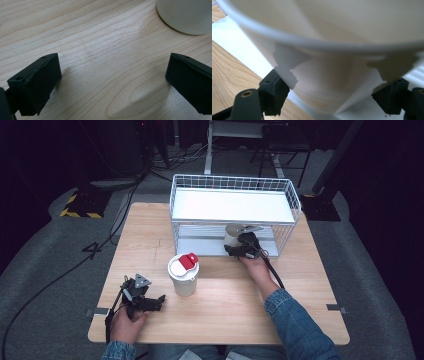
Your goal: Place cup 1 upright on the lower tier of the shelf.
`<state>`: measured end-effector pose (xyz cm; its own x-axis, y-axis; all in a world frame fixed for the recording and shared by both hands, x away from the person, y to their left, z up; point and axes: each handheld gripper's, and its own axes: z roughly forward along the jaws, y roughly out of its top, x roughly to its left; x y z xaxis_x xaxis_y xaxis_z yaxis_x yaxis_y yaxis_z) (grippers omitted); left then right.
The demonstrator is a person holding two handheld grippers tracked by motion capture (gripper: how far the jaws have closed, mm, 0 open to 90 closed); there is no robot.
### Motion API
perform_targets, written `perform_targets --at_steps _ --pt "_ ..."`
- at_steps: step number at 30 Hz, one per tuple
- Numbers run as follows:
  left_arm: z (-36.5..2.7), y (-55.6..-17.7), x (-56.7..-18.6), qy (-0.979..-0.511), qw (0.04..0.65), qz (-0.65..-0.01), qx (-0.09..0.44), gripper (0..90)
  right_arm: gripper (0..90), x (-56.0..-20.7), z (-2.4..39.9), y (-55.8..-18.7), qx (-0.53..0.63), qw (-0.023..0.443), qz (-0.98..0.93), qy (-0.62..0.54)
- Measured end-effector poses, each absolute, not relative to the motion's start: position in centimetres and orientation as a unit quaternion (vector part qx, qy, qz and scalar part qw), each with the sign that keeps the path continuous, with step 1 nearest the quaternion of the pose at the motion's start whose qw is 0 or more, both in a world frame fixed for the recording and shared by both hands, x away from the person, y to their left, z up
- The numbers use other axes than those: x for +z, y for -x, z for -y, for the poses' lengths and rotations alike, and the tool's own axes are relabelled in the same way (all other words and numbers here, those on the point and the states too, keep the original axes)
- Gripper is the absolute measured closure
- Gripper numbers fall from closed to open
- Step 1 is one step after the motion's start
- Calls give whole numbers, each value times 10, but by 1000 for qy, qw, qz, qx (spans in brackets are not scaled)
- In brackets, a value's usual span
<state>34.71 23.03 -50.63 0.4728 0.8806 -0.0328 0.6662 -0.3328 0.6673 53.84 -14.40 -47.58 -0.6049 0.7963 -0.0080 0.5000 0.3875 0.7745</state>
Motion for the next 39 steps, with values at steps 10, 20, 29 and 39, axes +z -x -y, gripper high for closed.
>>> perform_targets --at_steps 10,20,29,39 --pt "-230 -347 -506 -798 315 -484 170 7 89 -476 153 -536 388 186 -805 -409" --pt "-230 -347 -506 -798 315 -484 170 6 89 -465 179 -505 395 186 -811 -390" --pt "-230 -347 -506 -798 315 -484 170 6 89 -450 215 -466 412 181 -805 -386" --pt "-230 -347 -506 -797 313 -487 172 4 105 -445 259 -407 414 209 -805 -370"
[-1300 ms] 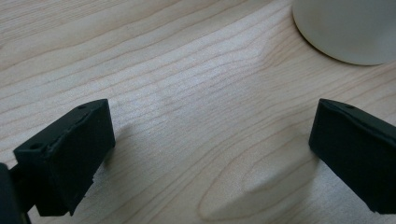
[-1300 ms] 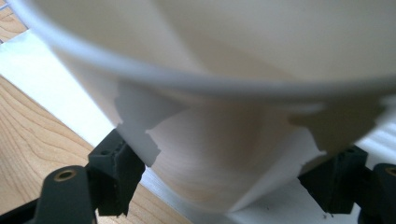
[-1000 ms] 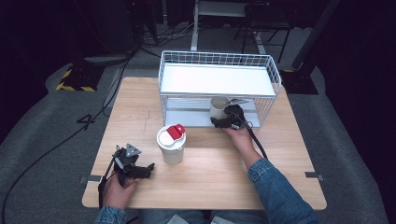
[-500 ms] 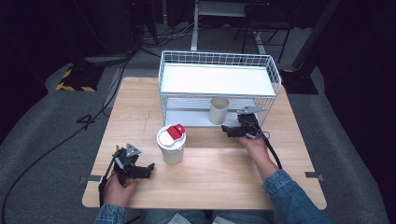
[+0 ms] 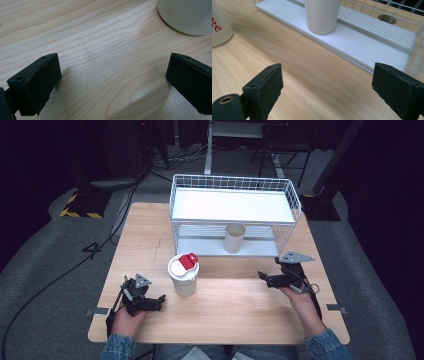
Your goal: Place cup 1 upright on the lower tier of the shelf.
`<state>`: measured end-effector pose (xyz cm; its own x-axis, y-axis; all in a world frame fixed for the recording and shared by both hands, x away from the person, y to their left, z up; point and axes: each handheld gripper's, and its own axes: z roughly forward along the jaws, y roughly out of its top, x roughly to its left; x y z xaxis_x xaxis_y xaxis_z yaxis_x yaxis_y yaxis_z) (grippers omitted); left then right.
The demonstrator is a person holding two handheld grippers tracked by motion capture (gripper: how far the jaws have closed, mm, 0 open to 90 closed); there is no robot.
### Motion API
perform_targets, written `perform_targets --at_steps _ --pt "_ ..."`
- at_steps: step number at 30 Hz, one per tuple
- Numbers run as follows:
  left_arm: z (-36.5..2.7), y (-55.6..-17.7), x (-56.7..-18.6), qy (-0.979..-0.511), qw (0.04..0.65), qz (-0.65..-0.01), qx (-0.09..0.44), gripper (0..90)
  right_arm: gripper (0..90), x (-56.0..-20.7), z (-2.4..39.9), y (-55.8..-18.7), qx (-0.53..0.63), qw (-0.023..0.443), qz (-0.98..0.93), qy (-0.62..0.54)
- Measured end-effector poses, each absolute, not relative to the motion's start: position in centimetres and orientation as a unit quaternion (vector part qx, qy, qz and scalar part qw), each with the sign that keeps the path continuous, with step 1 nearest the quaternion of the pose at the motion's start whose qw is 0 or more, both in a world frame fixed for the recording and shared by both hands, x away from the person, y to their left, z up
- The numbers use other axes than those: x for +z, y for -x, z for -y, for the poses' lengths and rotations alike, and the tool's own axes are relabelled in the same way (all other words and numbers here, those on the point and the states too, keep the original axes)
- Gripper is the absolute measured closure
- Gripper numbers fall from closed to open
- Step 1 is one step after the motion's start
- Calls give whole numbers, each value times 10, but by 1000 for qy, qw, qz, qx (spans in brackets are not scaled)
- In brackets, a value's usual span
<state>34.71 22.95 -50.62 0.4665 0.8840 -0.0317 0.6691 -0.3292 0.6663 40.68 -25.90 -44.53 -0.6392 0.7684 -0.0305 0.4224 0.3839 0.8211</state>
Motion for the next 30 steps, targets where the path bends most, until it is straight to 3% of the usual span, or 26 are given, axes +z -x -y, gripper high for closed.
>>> perform_targets --at_steps 13,30 --pt "-230 -348 -506 -803 313 -479 168 2 110 -478 310 -366 392 191 -803 -407" --pt "-231 -348 -506 -803 313 -478 168 2 145 -504 334 -363 352 189 -811 -427"
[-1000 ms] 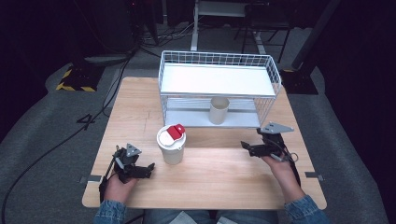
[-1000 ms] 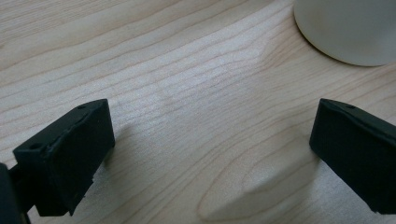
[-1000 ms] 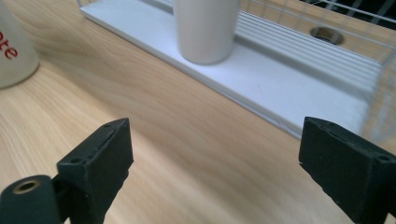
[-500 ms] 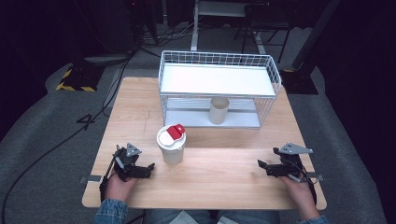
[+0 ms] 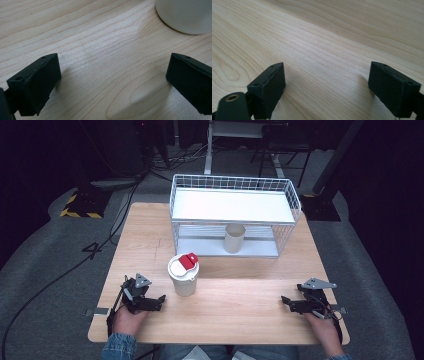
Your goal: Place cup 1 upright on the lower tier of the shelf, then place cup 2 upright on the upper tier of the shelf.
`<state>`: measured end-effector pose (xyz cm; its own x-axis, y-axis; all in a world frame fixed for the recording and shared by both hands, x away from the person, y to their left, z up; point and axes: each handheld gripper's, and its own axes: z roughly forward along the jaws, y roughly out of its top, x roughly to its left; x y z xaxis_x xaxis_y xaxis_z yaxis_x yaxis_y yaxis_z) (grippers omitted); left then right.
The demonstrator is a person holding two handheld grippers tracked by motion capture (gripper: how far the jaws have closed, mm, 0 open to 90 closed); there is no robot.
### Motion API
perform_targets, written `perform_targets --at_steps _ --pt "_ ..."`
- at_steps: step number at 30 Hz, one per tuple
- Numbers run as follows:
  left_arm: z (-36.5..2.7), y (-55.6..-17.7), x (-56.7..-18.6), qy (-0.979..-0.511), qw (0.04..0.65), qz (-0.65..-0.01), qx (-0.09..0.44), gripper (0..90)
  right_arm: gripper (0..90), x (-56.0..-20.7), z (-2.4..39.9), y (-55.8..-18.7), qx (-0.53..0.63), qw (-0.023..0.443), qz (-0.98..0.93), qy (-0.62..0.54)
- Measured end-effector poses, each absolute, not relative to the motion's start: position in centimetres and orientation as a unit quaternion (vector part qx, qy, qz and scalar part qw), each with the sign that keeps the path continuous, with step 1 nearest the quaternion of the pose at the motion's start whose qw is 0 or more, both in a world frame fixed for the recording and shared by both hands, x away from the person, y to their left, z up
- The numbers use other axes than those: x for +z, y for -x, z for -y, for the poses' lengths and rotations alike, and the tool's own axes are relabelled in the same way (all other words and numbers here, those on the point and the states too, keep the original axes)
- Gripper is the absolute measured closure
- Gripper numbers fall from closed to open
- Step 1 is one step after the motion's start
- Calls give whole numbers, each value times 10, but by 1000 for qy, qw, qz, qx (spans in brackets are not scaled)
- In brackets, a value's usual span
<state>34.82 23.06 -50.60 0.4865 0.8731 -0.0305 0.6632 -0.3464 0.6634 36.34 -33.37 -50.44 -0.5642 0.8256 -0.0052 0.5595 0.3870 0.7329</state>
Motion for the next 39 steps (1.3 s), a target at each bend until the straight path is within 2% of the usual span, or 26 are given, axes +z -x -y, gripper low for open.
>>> perform_targets --at_steps 13,31,39 --pt "-230 -344 -504 -806 307 -478 169 1 127 -505 332 -364 351 190 -809 -431" --pt "-232 -323 -478 -771 406 -457 175 1 125 -505 332 -364 350 190 -809 -432" --pt "-225 -316 -471 -774 429 -432 173 7 122 -505 331 -365 349 190 -809 -433"
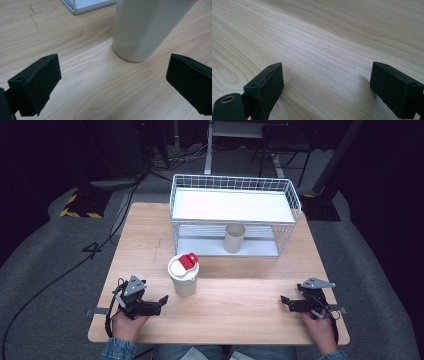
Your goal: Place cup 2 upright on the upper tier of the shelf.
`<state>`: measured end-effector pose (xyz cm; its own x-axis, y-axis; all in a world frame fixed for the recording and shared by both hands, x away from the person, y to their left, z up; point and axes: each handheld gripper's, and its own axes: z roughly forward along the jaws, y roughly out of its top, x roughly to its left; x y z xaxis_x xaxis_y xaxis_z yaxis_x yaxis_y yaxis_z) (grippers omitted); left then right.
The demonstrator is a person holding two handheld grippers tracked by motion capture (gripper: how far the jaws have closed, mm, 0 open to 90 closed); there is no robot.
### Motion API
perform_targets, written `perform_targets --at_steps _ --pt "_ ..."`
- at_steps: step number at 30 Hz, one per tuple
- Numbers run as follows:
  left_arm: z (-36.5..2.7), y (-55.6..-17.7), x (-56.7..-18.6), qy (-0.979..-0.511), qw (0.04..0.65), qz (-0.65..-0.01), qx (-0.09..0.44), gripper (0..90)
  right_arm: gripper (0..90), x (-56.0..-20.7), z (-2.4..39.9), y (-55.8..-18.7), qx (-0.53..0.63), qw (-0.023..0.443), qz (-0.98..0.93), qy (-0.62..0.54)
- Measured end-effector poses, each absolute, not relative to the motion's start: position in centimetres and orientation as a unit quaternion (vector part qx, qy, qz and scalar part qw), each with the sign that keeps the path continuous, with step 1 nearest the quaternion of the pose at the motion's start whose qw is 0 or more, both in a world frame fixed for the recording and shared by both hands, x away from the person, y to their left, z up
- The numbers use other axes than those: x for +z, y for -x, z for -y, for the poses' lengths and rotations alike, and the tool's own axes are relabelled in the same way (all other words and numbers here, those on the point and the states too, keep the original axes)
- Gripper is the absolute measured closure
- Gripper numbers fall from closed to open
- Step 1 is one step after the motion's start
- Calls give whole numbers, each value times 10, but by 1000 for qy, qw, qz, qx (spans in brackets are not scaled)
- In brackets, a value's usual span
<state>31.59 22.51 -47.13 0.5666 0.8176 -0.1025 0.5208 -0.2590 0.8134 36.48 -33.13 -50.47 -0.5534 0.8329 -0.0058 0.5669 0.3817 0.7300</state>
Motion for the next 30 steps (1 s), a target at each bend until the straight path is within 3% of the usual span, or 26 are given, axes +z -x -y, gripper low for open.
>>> perform_targets --at_steps 15,30 --pt "-201 -311 -461 -774 475 -384 168 0 121 -505 331 -365 350 191 -808 -434" --pt "-179 -335 -465 -774 488 -371 163 0 121 -505 330 -364 349 193 -806 -438"
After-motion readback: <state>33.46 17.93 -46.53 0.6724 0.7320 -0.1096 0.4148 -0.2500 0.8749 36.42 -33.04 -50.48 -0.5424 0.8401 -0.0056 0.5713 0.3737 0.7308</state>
